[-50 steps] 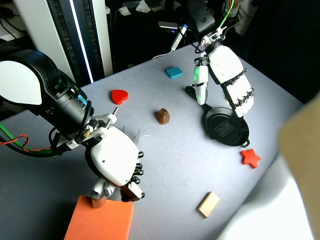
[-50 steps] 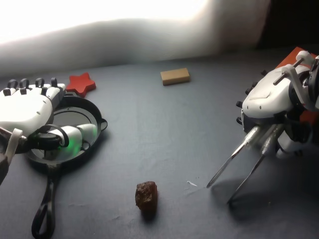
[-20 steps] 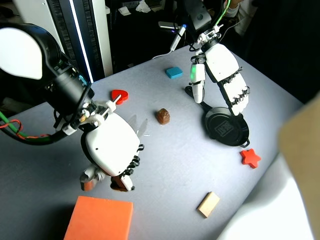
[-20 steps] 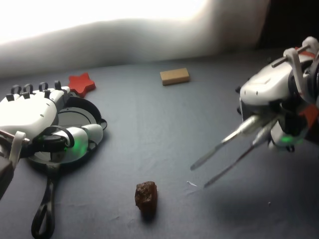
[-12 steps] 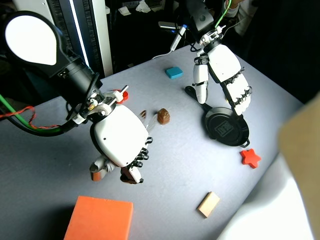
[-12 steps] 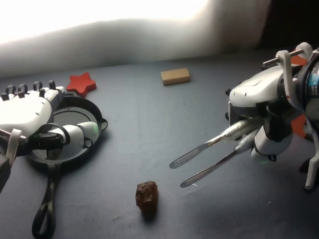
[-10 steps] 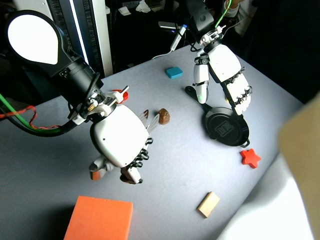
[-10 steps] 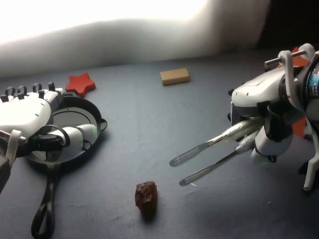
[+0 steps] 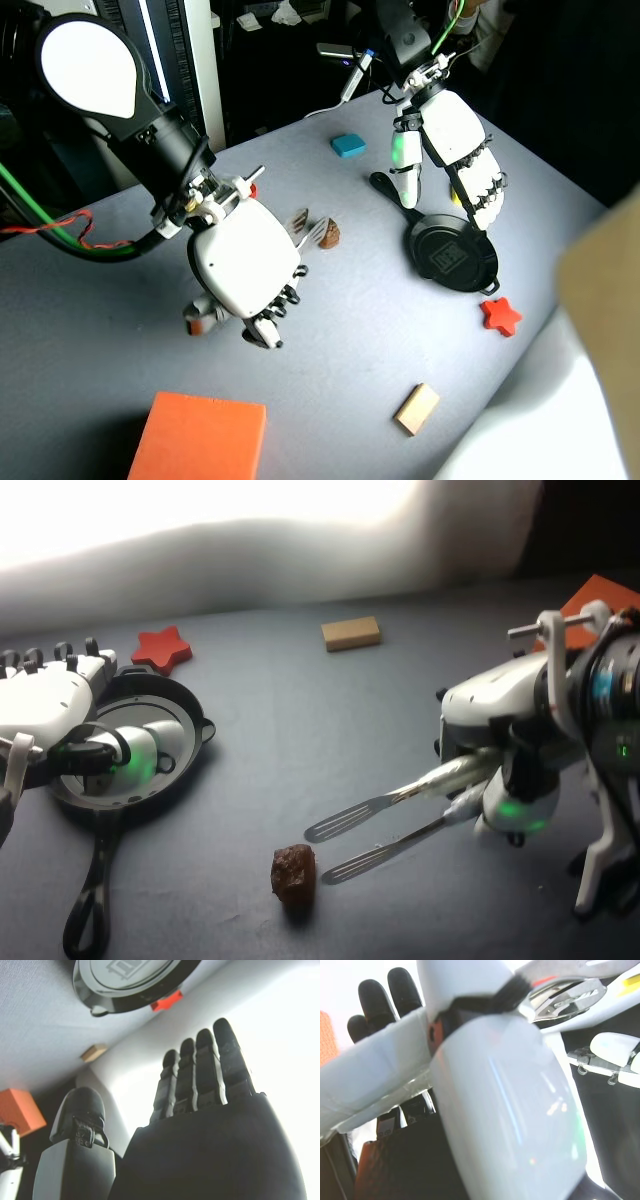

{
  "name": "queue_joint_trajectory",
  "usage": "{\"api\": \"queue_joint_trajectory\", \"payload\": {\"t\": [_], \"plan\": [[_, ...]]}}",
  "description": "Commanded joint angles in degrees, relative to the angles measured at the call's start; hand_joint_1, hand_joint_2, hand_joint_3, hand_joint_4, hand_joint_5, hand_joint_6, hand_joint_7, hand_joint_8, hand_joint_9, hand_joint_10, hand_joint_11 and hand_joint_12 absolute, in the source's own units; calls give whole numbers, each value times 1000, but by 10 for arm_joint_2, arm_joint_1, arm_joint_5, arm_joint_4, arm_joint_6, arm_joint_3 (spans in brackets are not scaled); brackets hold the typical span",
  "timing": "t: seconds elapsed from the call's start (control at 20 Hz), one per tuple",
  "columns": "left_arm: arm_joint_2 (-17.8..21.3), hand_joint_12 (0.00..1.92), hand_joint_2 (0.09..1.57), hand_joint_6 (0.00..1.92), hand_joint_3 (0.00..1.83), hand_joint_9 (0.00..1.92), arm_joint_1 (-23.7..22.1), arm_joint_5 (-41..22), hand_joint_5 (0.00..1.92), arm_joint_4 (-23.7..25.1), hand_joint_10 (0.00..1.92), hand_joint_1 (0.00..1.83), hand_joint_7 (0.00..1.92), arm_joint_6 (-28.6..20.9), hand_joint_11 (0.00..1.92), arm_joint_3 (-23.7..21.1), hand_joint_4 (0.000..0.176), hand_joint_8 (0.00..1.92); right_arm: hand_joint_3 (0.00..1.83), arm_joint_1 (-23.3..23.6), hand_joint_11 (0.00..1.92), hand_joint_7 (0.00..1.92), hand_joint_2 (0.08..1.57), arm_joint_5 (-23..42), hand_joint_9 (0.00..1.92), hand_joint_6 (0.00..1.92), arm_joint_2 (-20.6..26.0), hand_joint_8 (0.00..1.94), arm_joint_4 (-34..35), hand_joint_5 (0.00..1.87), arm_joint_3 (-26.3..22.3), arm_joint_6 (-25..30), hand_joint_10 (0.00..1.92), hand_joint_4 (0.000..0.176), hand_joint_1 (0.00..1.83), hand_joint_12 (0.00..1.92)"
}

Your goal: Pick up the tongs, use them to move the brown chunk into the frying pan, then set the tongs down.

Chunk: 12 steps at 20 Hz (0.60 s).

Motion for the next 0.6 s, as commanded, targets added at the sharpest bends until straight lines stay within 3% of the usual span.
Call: {"api": "queue_joint_trajectory", "payload": {"t": [0.0,0.1,0.2,0.35,0.45,0.55], "plan": [[2,372,1281,4,0,92,0,-39,70,36,1,106,93,-1,0,4,21,0,4,3,332,942,1091,8,889,12,2,3,-48,853,-8,18,13,0,1125,1260],[2,282,1286,2,1,71,3,-39,63,36,4,96,85,-4,0,7,20,1,2,-1,337,943,1087,-8,891,11,-3,3,-108,852,-23,62,13,0,1138,1260],[2,298,1291,2,3,75,4,-39,65,34,2,68,92,-5,0,10,12,1,2,-2,327,944,1088,-12,888,11,-9,3,-112,856,-24,79,10,0,1131,1273],[2,289,1281,6,0,76,4,-39,57,32,2,100,91,-5,0,14,26,2,0,-4,321,940,1083,-12,884,8,-16,0,-124,853,-24,88,7,0,1144,1275],[2,261,1293,2,2,69,4,-39,42,29,0,70,82,-5,0,17,15,0,0,-8,299,937,1084,-26,883,5,-21,0,-124,848,-24,107,6,0,1137,1306],[2,328,1284,6,0,87,5,-38,64,27,4,88,99,-5,0,21,21,3,0,-9,302,940,1083,-34,889,6,-23,1,-124,850,-24,132,8,0,1139,1310]]}}
